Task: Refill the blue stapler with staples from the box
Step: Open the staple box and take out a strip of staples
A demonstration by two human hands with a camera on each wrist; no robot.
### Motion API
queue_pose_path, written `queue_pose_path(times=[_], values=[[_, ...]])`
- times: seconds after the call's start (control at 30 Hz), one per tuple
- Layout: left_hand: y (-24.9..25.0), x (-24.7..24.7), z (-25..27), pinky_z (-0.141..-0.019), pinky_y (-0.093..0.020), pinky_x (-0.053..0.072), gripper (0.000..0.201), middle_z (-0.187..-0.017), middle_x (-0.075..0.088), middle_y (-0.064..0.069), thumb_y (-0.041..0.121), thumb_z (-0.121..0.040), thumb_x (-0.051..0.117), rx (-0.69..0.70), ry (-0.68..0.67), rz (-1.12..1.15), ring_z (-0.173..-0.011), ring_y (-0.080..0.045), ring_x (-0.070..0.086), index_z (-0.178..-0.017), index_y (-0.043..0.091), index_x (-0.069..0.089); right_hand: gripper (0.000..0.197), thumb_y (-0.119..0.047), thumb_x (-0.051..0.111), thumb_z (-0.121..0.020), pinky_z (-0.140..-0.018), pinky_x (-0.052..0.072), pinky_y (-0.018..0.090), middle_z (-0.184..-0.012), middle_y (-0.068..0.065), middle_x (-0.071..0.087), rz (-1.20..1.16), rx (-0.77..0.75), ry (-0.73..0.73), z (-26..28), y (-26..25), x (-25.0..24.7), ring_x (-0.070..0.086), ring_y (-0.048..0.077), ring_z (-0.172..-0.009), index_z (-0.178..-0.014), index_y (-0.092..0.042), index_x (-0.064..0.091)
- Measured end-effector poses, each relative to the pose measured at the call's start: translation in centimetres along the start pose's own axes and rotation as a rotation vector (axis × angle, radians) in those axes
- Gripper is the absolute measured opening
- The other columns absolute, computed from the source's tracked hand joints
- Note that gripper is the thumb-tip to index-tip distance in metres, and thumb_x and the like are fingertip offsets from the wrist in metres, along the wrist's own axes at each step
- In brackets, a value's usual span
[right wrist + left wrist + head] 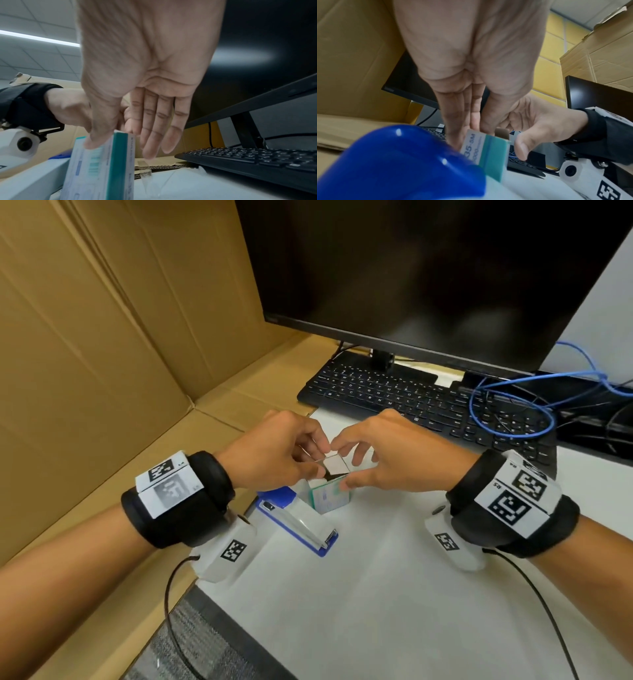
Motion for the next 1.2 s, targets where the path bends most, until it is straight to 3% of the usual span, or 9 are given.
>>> queue_pose_path(times=[0.13, 0.2, 0.3, 0.43, 0.63, 0.83, 1.0, 1.13, 1.2], values=[[0.8, -0.5, 0.2, -0.081, -0.032, 0.061, 0.003, -0.083, 0.075, 0.010, 0.023, -0.084, 0.075, 0.077, 0.040, -0.170, -0.080, -0.002, 0.068, -0.086, 0.022, 0.076, 0.056, -0.058, 0.066, -0.082, -0.079, 0.055, 0.021, -0.113, -0.011, 0.072, 0.028, -0.021, -0.039, 0.6, -0.5, -0.6, 0.069, 0.006, -0.095, -0.126, -0.023, 0.066], [1.3, -0.8, 0.6, -0.082, -0.034, 0.060, 0.010, -0.081, 0.074, 0.013, 0.035, -0.082, 0.076, 0.083, 0.003, -0.210, -0.083, -0.003, 0.066, -0.083, 0.025, 0.075, 0.052, -0.058, 0.064, -0.085, -0.081, 0.056, 0.026, -0.111, -0.009, 0.073, 0.061, -0.027, -0.044, 0.8, -0.8, -0.9, 0.067, 0.007, -0.095, -0.123, -0.023, 0.068], [2.2, -0.9, 1.2, -0.076, -0.029, 0.062, 0.026, -0.089, 0.073, 0.013, 0.044, -0.074, 0.081, 0.082, -0.086, -0.273, -0.083, -0.005, 0.069, -0.093, 0.027, 0.074, 0.045, -0.055, 0.062, -0.087, -0.081, 0.056, 0.029, -0.110, -0.009, 0.073, 0.097, -0.032, -0.034, 1.0, -1.2, -1.1, 0.066, 0.008, -0.095, -0.119, -0.023, 0.069], [2.3, -0.8, 1.6, -0.073, -0.024, 0.062, 0.032, -0.100, 0.073, 0.011, 0.032, -0.075, 0.084, 0.089, -0.113, -0.310, -0.082, -0.004, 0.071, -0.104, 0.025, 0.074, 0.039, -0.045, 0.059, -0.091, -0.084, 0.058, 0.036, -0.110, -0.012, 0.069, 0.066, -0.022, -0.040, 1.2, -1.6, -0.8, 0.059, 0.010, -0.101, -0.127, -0.028, 0.060], [1.8, -0.6, 1.6, -0.078, -0.030, 0.063, 0.043, -0.114, 0.069, 0.009, 0.027, -0.081, 0.079, 0.137, -0.159, -0.290, -0.090, -0.008, 0.070, -0.123, 0.032, 0.068, 0.038, -0.029, 0.042, -0.094, -0.077, 0.060, 0.043, -0.102, -0.008, 0.073, 0.037, -0.011, -0.027, 1.8, -1.4, -0.9, 0.060, 0.016, -0.101, -0.129, -0.030, 0.055], [1.6, -0.3, 1.1, -0.075, -0.029, 0.063, 0.023, -0.099, 0.067, 0.011, 0.019, -0.077, 0.082, 0.158, -0.074, -0.192, -0.085, -0.007, 0.070, -0.090, 0.022, 0.063, 0.030, -0.022, 0.059, -0.093, -0.077, 0.058, 0.028, -0.114, -0.010, 0.068, 0.043, -0.045, -0.014, 2.0, -0.8, -1.1, 0.064, 0.008, -0.097, -0.122, -0.031, 0.063], [1.5, 0.0, 0.9, -0.076, -0.029, 0.060, 0.025, -0.094, 0.075, 0.009, 0.028, -0.077, 0.082, 0.199, -0.079, -0.218, -0.094, -0.014, 0.071, -0.068, 0.020, 0.060, 0.014, -0.025, 0.065, -0.092, -0.071, 0.042, 0.009, -0.102, -0.013, 0.069, 0.024, -0.069, -0.002, 1.8, -0.4, -1.4, 0.064, 0.002, -0.089, -0.103, -0.027, 0.074], [1.6, 0.5, 1.2, -0.077, -0.034, 0.060, 0.024, -0.089, 0.077, 0.009, 0.032, -0.074, 0.084, 0.250, -0.062, -0.186, -0.090, -0.014, 0.071, -0.063, 0.021, 0.066, 0.013, -0.036, 0.070, -0.088, -0.076, 0.037, 0.011, -0.092, -0.016, 0.071, 0.002, -0.075, -0.002, 2.9, -0.2, -1.3, 0.063, -0.001, -0.081, -0.097, -0.028, 0.077], [2.0, 1.1, 1.6, -0.076, -0.031, 0.061, 0.022, -0.088, 0.076, 0.007, 0.032, -0.072, 0.084, 0.287, -0.054, -0.154, -0.088, -0.013, 0.071, -0.065, 0.020, 0.068, 0.019, -0.041, 0.073, -0.085, -0.075, 0.039, 0.010, -0.093, -0.015, 0.073, -0.006, -0.077, -0.012, 3.7, -0.3, -1.4, 0.064, -0.002, -0.080, -0.097, -0.028, 0.078]])
Point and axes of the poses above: each hand's wrist, its own z-axis away from the middle knuckle, its own x-axis out of the palm, y = z × x, the point moved 2 cm from there along -z, towards the middle knuckle
